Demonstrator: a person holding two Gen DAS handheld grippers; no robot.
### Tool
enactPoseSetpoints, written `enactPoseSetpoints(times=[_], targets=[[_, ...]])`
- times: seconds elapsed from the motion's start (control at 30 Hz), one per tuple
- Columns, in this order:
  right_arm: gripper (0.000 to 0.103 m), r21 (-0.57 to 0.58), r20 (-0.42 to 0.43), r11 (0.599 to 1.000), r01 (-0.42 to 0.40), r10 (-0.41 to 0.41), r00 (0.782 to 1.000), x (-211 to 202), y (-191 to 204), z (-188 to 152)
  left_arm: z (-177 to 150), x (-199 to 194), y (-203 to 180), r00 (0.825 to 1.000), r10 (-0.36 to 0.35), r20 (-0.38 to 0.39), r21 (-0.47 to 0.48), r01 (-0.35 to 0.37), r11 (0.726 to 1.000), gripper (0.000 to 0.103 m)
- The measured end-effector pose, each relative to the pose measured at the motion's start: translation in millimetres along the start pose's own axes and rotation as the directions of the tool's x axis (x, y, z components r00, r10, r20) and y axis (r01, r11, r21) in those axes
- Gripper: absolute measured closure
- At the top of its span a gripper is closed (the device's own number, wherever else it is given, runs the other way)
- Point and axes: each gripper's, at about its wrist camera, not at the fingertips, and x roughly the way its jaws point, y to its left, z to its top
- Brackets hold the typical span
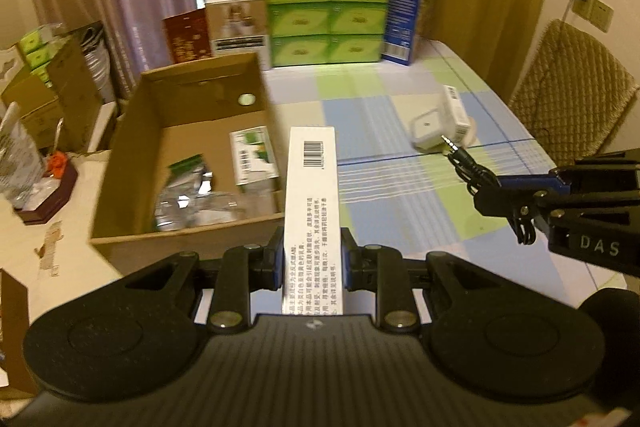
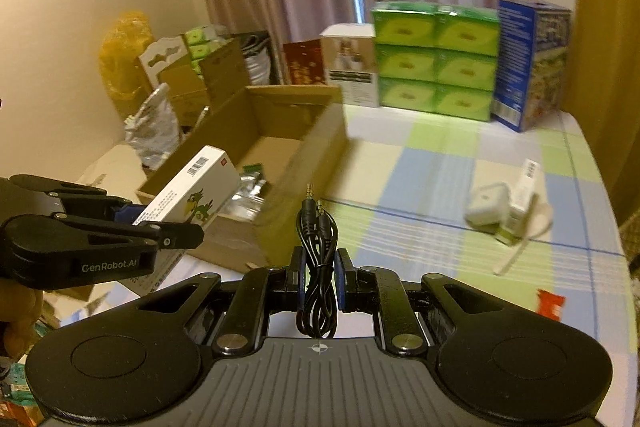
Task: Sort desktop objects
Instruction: 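Lift the white box and black cable and carry both toward the cardboard box, then release the white box with the left tool while the right tool drops the cable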
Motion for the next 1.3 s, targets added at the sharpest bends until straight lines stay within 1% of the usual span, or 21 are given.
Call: enactPoseSetpoints(times=[0.07,0.17,0.27,0.43,0.6,0.97,1.23,1.3], targets=[[0.092,-0.004,0.002,1.0,-0.019,0.019,1.0,6,11,6,0,-4,17,1.0,0.021,-0.001,-0.012,-0.021,1.0,0.082],[0.092,0.026,0.003,0.997,-0.069,0.069,0.998,16,22,18,2,-8,42,0.998,0.058,-0.007,-0.026,-0.058,0.998,0.082],[0.092,0.019,0.006,0.995,-0.095,0.095,0.995,26,35,30,6,-10,65,0.996,0.086,-0.012,-0.041,-0.087,0.995,0.082],[0.092,-0.003,0.003,0.994,-0.106,0.106,0.994,50,55,46,14,-4,92,0.994,0.107,-0.018,-0.062,-0.108,0.992,0.082],[0.092,-0.009,-0.01,0.994,-0.108,0.108,0.994,77,61,58,25,11,113,0.994,0.106,-0.023,-0.083,-0.107,0.991,0.082],[0.092,0.014,-0.037,0.995,-0.095,0.095,0.995,130,54,76,48,59,133,0.995,0.091,-0.044,-0.092,-0.094,0.991,0.082],[0.092,0.041,-0.06,0.995,-0.092,0.095,0.994,163,46,81,56,91,146,0.996,0.07,-0.05,-0.127,-0.076,0.989,0.082],[0.092,0.051,-0.066,0.994,-0.095,0.098,0.993,169,44,82,57,98,149,0.995,0.082,-0.048,-0.141,-0.088,0.986,0.082]])
